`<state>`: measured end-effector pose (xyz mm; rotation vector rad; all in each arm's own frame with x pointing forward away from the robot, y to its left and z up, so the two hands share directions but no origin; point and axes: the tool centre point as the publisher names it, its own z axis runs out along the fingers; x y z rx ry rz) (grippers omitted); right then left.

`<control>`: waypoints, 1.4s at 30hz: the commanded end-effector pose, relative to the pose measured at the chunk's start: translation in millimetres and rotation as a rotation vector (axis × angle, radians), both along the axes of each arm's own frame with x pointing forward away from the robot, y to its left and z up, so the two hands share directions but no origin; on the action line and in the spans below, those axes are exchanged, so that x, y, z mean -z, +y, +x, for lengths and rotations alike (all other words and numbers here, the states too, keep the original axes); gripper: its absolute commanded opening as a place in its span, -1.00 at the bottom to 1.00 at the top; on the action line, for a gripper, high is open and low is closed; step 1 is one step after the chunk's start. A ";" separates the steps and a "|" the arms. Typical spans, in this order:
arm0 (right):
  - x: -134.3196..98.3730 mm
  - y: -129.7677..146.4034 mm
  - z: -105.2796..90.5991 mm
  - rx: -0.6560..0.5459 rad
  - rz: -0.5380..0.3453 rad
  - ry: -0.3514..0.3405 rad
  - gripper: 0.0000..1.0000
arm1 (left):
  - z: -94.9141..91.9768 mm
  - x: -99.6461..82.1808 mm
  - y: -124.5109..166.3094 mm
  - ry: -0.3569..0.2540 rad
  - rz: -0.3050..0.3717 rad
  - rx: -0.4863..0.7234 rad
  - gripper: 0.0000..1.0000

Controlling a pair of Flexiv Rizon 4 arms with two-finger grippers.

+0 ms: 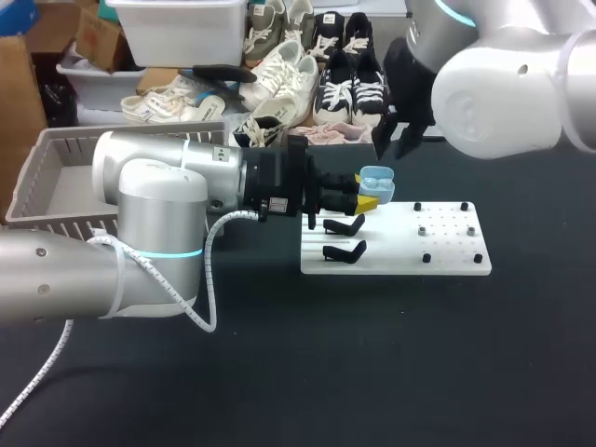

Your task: Pick up each earbud case from the left stands, insert the matching earbuds, close the lid, and place the case in the box.

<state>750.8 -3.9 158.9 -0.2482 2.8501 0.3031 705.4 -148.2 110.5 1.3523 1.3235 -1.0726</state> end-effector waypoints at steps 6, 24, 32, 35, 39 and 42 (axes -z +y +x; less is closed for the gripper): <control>11.3 9.2 -1.5 -0.011 0.002 0.048 -0.44 | -0.3 0.4 0.3 -0.001 -0.002 -0.001 -1.00; -1.0 13.4 -38.9 0.013 -0.011 0.034 -0.45 | -0.3 0.4 0.3 -0.001 -0.002 -0.001 -1.00; -19.2 1.0 -51.5 0.123 0.010 -0.039 -0.43 | -0.3 0.4 0.3 -0.001 -0.002 -0.001 -1.00; -18.0 -4.3 -56.1 0.169 0.051 -0.044 -0.41 | -0.3 0.4 0.3 -0.001 -0.002 -0.001 -1.00; -10.6 -8.0 -61.3 0.214 0.099 -0.026 -0.44 | 9.5 -15.6 28.0 -0.038 -0.004 -0.073 -1.00; -5.5 -7.2 -65.0 0.231 0.111 -0.011 -0.44 | 18.3 -24.3 56.4 -0.070 0.003 -0.148 -1.00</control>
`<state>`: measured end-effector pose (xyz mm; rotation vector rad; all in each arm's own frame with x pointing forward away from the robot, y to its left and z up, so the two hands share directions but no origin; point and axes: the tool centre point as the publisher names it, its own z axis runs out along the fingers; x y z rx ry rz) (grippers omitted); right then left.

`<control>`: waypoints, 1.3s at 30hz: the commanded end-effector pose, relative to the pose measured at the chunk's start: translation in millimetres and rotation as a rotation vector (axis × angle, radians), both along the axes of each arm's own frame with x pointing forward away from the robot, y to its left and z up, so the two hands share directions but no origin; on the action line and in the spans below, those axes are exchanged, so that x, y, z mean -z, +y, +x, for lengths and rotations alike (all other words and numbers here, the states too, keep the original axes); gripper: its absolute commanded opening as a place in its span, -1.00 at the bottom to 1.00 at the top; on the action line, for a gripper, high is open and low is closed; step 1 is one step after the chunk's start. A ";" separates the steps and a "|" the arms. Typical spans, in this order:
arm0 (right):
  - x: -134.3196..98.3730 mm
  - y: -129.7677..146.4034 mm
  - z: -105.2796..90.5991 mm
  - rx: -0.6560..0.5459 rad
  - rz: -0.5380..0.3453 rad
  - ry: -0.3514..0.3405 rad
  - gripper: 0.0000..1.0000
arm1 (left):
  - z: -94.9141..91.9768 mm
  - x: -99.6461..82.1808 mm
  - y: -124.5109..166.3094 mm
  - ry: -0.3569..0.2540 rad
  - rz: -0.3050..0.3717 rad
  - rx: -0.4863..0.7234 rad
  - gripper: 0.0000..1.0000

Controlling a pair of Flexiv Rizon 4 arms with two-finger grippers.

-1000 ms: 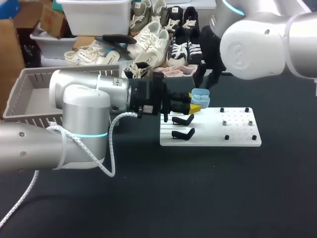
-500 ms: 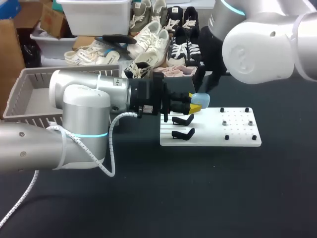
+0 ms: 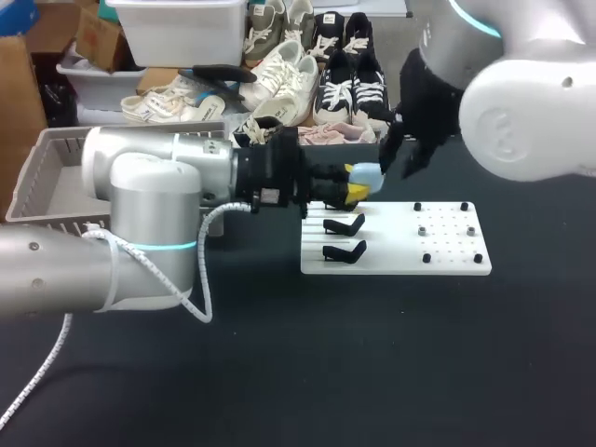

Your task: Pick up each earbud case from the left stands, insert the matching earbuds, close the lid, and place the case in the box.

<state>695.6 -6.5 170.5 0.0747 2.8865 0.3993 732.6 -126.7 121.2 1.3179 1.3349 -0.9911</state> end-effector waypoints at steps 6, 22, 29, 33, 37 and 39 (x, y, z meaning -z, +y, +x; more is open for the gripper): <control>8.9 -2.0 -16.6 0.055 0.012 -0.056 -0.45 | 11.1 -20.2 108.4 -0.078 0.045 -0.237 -1.00; -4.1 8.8 -15.3 0.146 0.015 -0.099 -0.22 | 60.6 -23.8 253.7 -0.110 0.170 -0.478 -1.00; -6.8 11.5 -14.1 0.172 0.011 -0.089 -0.23 | 83.5 1.5 285.2 -0.049 0.222 -0.513 -1.00; -8.6 10.9 -13.3 0.183 0.007 -0.085 -0.24 | 95.1 19.4 289.3 -0.011 0.258 -0.502 -1.00; -9.2 9.9 -11.9 0.188 0.004 -0.083 -0.24 | 100.1 36.2 288.2 0.042 0.271 -0.498 -1.00; -8.8 9.6 -10.8 0.190 0.004 -0.081 -0.23 | 101.3 41.4 288.1 0.069 0.264 -0.504 -1.00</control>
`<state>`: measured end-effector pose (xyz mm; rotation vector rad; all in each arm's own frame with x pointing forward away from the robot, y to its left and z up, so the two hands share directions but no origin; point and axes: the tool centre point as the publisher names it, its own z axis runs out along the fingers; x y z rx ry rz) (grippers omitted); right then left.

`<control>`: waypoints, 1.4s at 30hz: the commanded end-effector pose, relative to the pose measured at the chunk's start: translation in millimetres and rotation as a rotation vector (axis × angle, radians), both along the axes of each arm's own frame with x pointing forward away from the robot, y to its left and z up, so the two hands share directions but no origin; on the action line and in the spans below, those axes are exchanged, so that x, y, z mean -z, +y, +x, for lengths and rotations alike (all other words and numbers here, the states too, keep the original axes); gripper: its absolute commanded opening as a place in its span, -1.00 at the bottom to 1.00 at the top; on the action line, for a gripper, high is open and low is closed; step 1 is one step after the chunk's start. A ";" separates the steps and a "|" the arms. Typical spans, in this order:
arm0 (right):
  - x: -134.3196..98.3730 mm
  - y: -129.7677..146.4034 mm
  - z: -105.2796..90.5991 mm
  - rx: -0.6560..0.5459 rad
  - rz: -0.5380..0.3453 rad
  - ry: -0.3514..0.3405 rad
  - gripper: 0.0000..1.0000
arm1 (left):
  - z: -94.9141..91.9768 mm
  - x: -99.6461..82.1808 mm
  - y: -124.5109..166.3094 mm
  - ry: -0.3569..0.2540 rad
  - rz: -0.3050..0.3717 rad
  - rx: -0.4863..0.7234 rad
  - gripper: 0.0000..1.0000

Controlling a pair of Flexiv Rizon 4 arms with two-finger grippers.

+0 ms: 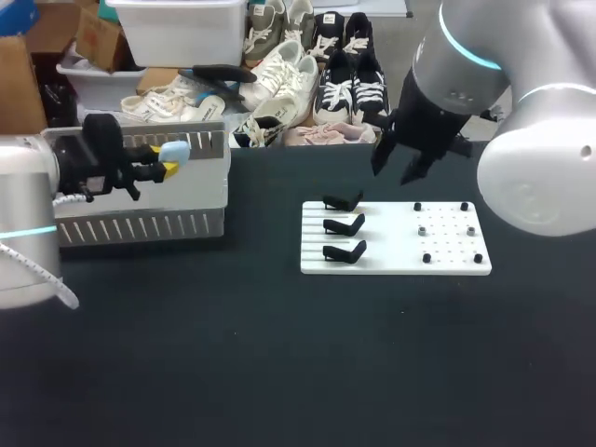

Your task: Pick up each earbud case from the left stands, insert the matching earbuds, close the lid, and place the case in the box.

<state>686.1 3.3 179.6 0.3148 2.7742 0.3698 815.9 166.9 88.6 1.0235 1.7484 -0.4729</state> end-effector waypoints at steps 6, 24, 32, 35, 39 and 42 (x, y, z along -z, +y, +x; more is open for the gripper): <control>-0.1 -0.9 1.9 0.011 -0.002 -0.005 -0.22 | 17.5 14.0 -6.3 0.085 -0.019 0.039 1.00; -1.8 -46.3 -3.8 -0.038 0.068 -0.116 -0.19 | -45.8 -51.3 -82.2 -0.025 -0.139 0.187 1.00; -3.7 -88.1 -12.0 -0.146 0.053 -0.236 -0.19 | -79.7 -65.8 -117.4 -0.016 -0.151 0.211 1.00; -2.5 -102.1 -16.0 -0.180 0.034 -0.253 -0.18 | -91.4 -71.7 -131.0 -0.005 -0.165 0.235 1.00; 3.9 -122.1 -17.1 -0.198 0.049 -0.244 -0.18 | -105.3 -71.0 -142.2 0.022 -0.185 0.219 1.00; 6.2 -138.0 -16.3 -0.204 0.057 -0.243 -0.11 | -116.4 -64.6 -154.3 0.050 -0.178 0.210 1.00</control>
